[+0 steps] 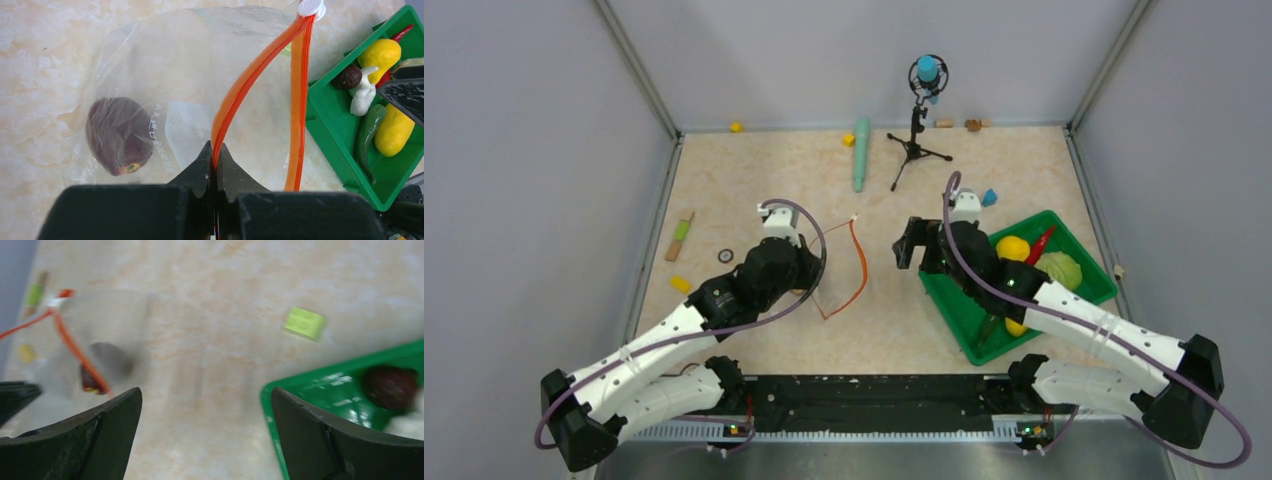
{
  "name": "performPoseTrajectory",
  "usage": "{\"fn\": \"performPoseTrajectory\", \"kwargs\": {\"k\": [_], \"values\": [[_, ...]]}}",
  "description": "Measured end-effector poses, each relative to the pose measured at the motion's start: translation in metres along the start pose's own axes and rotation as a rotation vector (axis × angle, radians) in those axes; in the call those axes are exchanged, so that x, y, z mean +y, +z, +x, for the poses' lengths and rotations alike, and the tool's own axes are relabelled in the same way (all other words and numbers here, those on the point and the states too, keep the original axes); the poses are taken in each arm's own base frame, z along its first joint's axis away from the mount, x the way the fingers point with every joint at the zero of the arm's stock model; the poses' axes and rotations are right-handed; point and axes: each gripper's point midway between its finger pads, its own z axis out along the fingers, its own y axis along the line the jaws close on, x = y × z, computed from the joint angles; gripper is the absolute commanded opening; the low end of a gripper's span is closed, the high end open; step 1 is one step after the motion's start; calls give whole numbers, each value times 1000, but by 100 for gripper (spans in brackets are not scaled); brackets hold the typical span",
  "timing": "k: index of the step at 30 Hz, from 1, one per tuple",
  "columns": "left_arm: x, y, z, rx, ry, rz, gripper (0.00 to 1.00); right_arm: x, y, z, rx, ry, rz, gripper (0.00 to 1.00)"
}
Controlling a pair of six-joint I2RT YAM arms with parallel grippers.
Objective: Place the food in the zip-top bag and seal the zipper
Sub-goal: Pick up the fake vegetable from the bin.
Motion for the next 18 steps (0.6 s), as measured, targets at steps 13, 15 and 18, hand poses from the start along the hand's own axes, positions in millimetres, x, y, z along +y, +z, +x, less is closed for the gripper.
{"fn": "performPoseTrajectory", "kwargs": {"k": [13,15,18], "values": [[0,1,2,4,1,3,0,-153,-25,56,75,45,560,93],[0,2,3,7,1,4,0,-167,-28,62,83,62,606,92],[-1,4,5,15,4,3,0,-188,-31,71,95,80,680,90]]}}
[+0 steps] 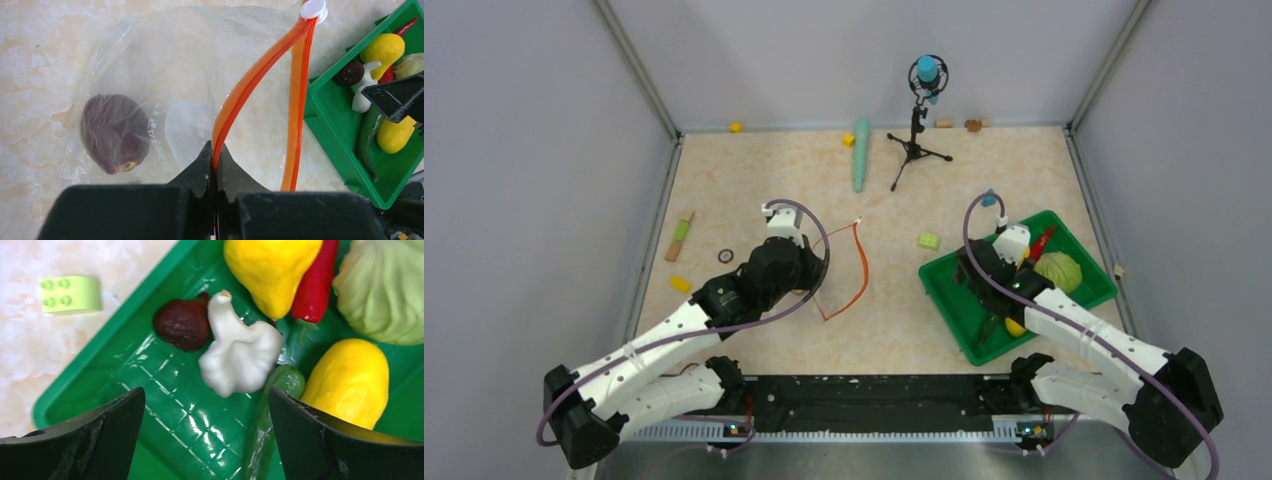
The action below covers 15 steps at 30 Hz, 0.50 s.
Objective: Place the food in the zip-top bag and seal the zipper
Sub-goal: Pick up the fake vegetable from the bin.
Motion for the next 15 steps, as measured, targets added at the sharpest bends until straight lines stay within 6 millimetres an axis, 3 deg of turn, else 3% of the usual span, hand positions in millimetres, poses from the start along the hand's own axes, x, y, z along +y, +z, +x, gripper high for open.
{"fn": "performPoseTrajectory", "kwargs": {"k": [9,15], "values": [[-3,3,5,22,4,11,0,-9,26,9,3,-33,107,79],[-3,5,7,29,6,9,0,-14,46,21,23,-74,183,56]]}}
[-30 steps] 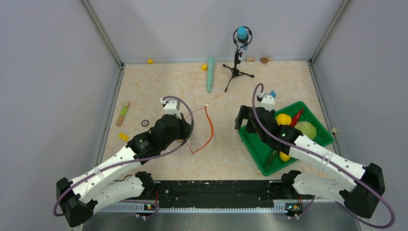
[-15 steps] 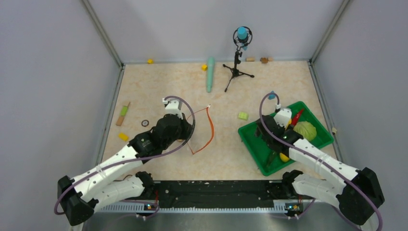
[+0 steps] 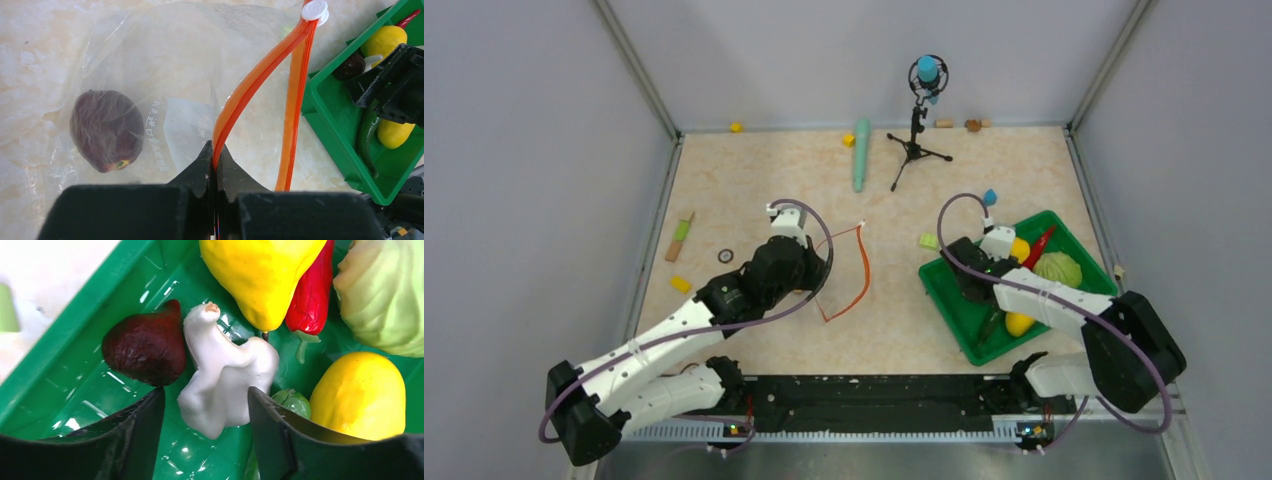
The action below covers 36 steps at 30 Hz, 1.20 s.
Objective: Place the food in the zip-top bag and seal the zipper
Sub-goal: Pick up the fake vegetable from the bin.
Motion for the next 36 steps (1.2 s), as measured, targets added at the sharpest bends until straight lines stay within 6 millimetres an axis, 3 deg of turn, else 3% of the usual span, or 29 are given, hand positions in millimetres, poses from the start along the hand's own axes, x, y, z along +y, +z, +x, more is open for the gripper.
{"fn": "performPoseTrajectory", "kwargs": {"k": [4,8,12,17,22,28,36], "values": [[0,1,1,3,1,1,0,-6,12,10,19,-32,60,25],[-2,0,1,5,0,11,0,-9,13,6,3,-26,87,8],[-6,2,1,7,-2,27,0,-12,10,2,1,-27,104,0],[-8,2,1,12,0,37,0,-14,-3,-6,-1,1,64,0],[-12,2,3,17,-1,59,0,-1,-35,-29,-29,81,-126,0],[-17,1,3,24,-3,85,0,34,-93,-58,-96,165,-531,1],[-18,3,7,37,1,93,0,83,-174,-69,-140,135,-1065,0]]}}
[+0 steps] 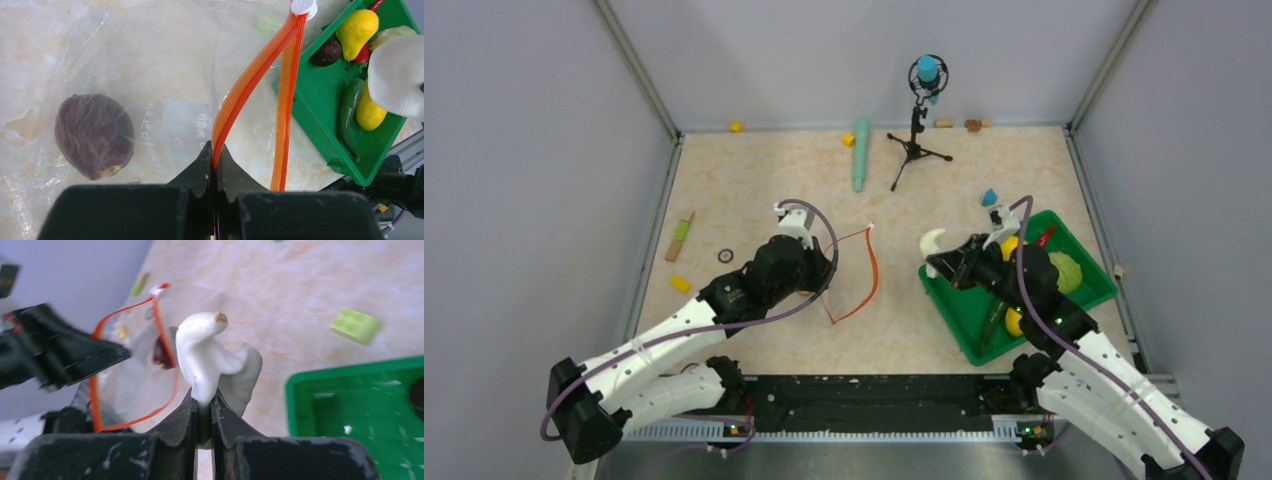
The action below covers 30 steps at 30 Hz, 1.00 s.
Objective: Place the food in the zip-top bag and seal the zipper
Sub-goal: Pick up the fake vegetable from the bin, then place the fake vegetable in the zipper food storage bag.
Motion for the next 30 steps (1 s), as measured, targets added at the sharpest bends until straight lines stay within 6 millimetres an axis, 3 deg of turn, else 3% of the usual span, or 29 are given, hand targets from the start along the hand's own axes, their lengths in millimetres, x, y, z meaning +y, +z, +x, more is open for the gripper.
{"fn": "performPoseTrajectory", "kwargs": {"k": [8,17,23,25,30], "values": [[-2,1,0,-1,-1,10,0,90,13,9,121,-2,-506,0],[-2,2,0,-3,-1,9,0,115,52,59,343,-4,-576,3],[-1,1,0,-7,-1,9,0,114,79,80,398,3,-536,9],[-2,1,-1,-9,-2,10,0,110,87,86,410,8,-512,14],[-1,1,0,-7,-1,10,0,104,101,92,420,12,-468,38]]}}
